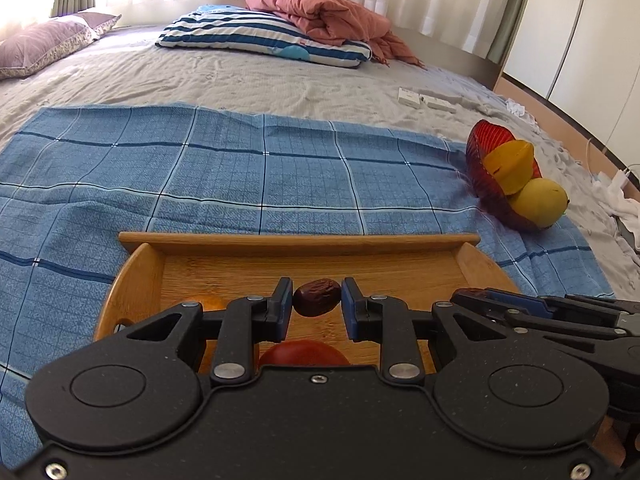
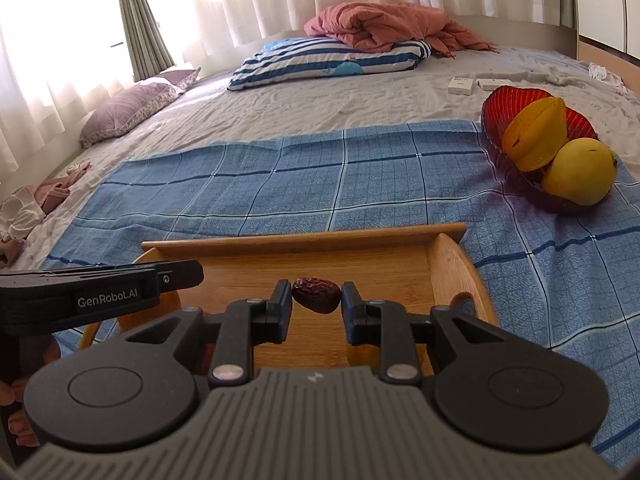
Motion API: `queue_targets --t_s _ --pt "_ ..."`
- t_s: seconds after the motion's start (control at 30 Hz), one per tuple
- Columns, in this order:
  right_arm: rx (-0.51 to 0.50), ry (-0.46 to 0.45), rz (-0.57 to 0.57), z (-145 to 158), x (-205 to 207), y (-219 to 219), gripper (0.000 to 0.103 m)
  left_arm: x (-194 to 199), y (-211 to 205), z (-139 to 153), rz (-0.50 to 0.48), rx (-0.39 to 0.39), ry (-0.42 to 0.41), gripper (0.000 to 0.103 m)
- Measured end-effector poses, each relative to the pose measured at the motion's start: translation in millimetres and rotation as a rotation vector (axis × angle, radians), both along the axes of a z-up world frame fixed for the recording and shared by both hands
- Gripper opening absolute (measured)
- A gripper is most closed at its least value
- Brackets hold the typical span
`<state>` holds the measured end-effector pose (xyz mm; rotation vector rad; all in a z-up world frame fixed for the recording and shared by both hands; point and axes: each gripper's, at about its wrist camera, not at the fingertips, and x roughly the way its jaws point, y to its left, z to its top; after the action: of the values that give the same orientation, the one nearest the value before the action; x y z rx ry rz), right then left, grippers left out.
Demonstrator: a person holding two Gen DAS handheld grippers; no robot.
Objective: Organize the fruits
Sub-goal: 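Lift and carry both dates over the tray with both grippers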
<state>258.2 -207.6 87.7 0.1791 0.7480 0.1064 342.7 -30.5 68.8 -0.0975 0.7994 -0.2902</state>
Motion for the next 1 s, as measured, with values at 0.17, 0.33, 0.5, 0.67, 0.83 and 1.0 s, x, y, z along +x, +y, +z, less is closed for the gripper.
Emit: queue_targets --t_s 0.17,0.33,0.5,0.67,0.83,1.0 --pt "-0.064 0.037 0.027 -12.4 15.2 12.9 0.030 14.9 -4.2 -9.8 0.002 0.005 0.043 0.025" --pt "-0.093 0.055 0.040 -22.3 22.8 20.9 0.030 20.4 -9.1 -17.5 0.016 0.053 0.044 0.025" --pt "-0.111 0.077 0.042 -29.8 28.2 26.0 0.031 22.0 -12.2 -22.3 0.016 0.087 0.041 0.025" --pt "-0.128 0.080 0.059 -33.5 28.8 31.9 0.031 22.8 -15.0 -25.0 0.017 0.103 0.036 0.025" --pt "-0.131 0.085 0.062 -35.6 29.6 33.2 0.031 23.1 -17.3 -26.7 0.010 0.111 0.035 0.025" --pt "-0.133 0.091 0.063 -37.4 30.5 31.9 0.031 26.2 -19.9 -27.0 0.005 0.122 0.040 0.025"
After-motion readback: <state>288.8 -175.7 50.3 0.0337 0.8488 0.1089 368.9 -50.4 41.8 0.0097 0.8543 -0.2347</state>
